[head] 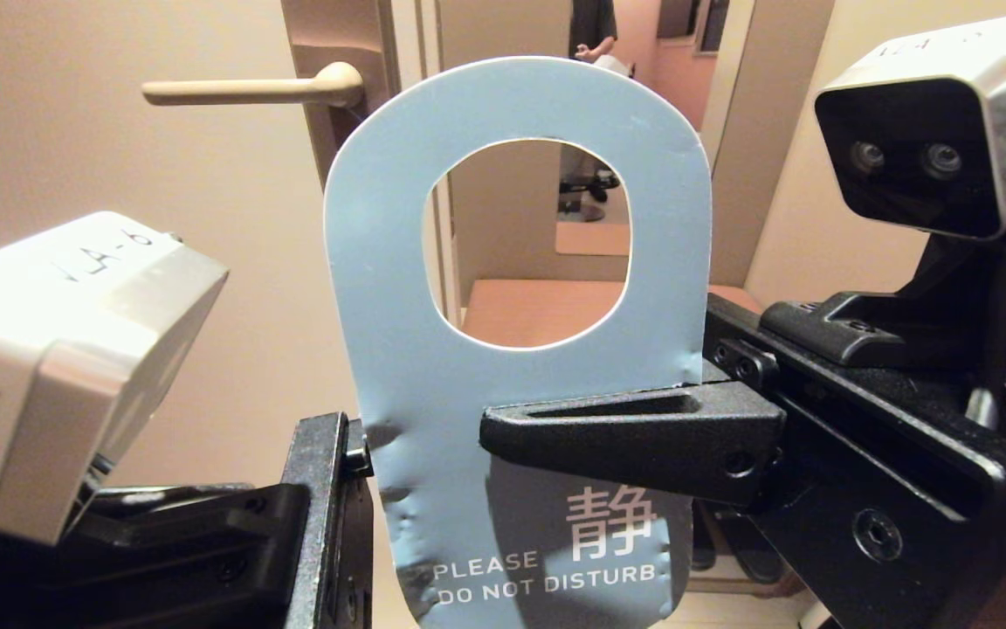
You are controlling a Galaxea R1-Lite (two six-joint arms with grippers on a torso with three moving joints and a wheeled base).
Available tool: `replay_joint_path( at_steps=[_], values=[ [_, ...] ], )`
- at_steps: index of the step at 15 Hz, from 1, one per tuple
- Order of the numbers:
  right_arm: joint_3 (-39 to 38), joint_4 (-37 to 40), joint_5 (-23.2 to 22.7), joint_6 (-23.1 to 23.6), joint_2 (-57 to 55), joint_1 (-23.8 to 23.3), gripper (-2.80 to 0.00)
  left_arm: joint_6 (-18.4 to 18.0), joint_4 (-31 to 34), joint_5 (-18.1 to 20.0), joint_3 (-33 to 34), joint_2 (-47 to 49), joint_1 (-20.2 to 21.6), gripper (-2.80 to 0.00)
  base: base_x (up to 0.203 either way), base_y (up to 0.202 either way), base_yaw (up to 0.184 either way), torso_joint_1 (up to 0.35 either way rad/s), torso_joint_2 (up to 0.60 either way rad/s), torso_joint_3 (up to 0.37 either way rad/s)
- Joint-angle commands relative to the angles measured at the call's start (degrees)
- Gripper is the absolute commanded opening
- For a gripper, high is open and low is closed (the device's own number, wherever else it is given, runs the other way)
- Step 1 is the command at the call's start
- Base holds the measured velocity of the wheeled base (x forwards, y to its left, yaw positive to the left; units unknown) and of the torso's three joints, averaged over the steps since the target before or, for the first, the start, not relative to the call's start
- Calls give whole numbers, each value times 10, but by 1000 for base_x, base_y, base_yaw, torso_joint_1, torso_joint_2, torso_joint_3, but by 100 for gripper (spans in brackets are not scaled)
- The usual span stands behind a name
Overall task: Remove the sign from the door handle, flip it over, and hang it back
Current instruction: Hand it to the other hand
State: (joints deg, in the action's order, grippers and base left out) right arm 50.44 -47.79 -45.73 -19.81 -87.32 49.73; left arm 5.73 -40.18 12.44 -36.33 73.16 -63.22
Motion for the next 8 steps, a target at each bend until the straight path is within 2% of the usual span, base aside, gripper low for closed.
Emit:
replay_joint_path(
  at_steps=[1,4,5,8],
  values=[
    [-1,-3,-3,-1,1,0,-280,1,-2,0,0,0,-1,0,0,0,0,0,0,0],
    [-2,-3,-3,-1,1,0,-280,2,-2,0,0,-1,-1,0,0,0,0,0,0,0],
    [-2,-3,-3,-1,0,0,-280,2,-2,0,0,-1,-1,-280,0,0,0,0,0,0],
    [-3,-3,-4,0,0,1,-280,4,-2,0,-1,-3,-1,-280,0,0,0,0,0,0]
  ],
)
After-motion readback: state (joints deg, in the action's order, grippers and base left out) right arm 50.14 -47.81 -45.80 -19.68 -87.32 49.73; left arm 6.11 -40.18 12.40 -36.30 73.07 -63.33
